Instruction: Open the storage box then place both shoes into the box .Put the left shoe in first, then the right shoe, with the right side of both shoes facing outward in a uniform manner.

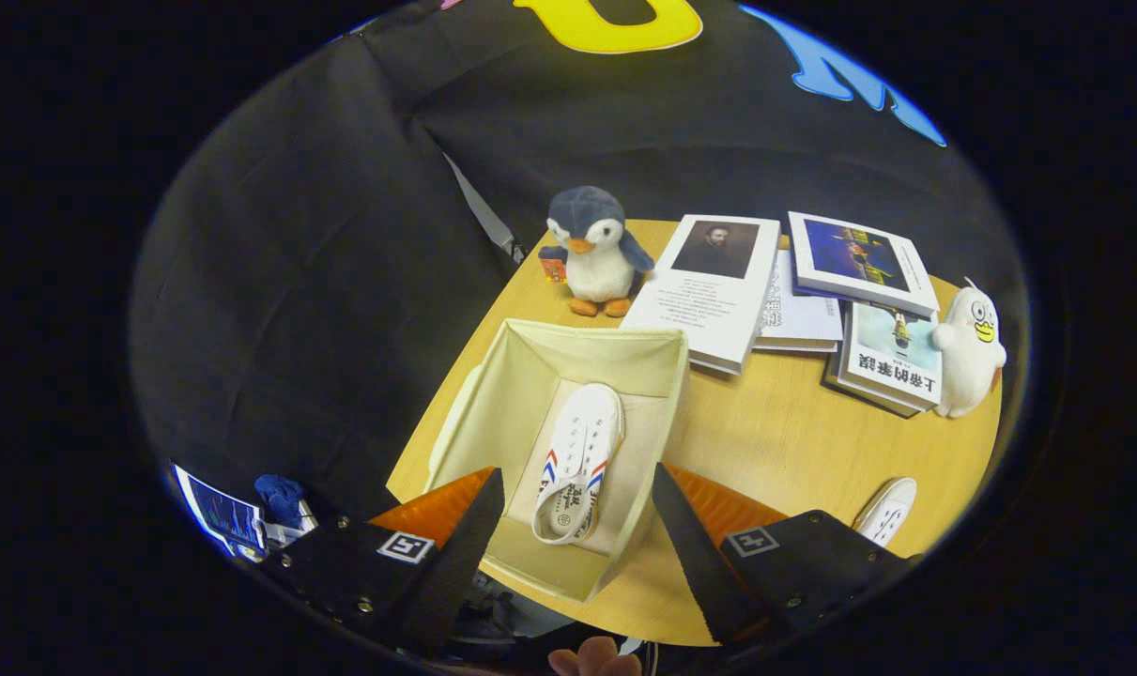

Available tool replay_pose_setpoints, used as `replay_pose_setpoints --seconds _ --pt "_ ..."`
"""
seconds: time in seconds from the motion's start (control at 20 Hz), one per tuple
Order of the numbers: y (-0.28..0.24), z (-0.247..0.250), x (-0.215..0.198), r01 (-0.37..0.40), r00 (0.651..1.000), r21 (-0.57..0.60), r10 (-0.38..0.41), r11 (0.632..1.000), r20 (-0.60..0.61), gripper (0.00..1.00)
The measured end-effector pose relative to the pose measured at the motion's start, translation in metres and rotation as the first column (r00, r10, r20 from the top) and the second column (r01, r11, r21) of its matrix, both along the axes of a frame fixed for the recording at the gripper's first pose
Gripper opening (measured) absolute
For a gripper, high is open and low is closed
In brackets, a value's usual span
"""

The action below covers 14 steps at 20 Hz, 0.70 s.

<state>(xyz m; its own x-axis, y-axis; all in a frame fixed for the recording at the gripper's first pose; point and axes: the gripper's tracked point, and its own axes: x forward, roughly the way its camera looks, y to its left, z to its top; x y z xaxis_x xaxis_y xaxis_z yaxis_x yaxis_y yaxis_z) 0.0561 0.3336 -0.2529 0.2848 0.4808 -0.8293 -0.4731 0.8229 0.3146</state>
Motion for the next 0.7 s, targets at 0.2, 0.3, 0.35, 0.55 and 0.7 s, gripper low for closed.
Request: replay_pose_setpoints --seconds 0.2,0.3,0.35,0.55,0.7 --pt "-0.045 0.014 0.003 0.065 0.998 0.028 -0.065 0.997 0.018 0.97" --pt "-0.071 0.018 0.004 0.101 0.994 0.032 -0.102 0.994 0.024 0.97" --pt "-0.085 0.019 0.004 0.118 0.992 0.029 -0.119 0.993 0.030 0.97" --pt "-0.141 0.021 0.002 0.172 0.981 0.026 -0.174 0.985 0.081 0.97" --pt "-0.181 0.016 -0.004 0.233 0.968 0.037 -0.235 0.972 0.090 0.98"
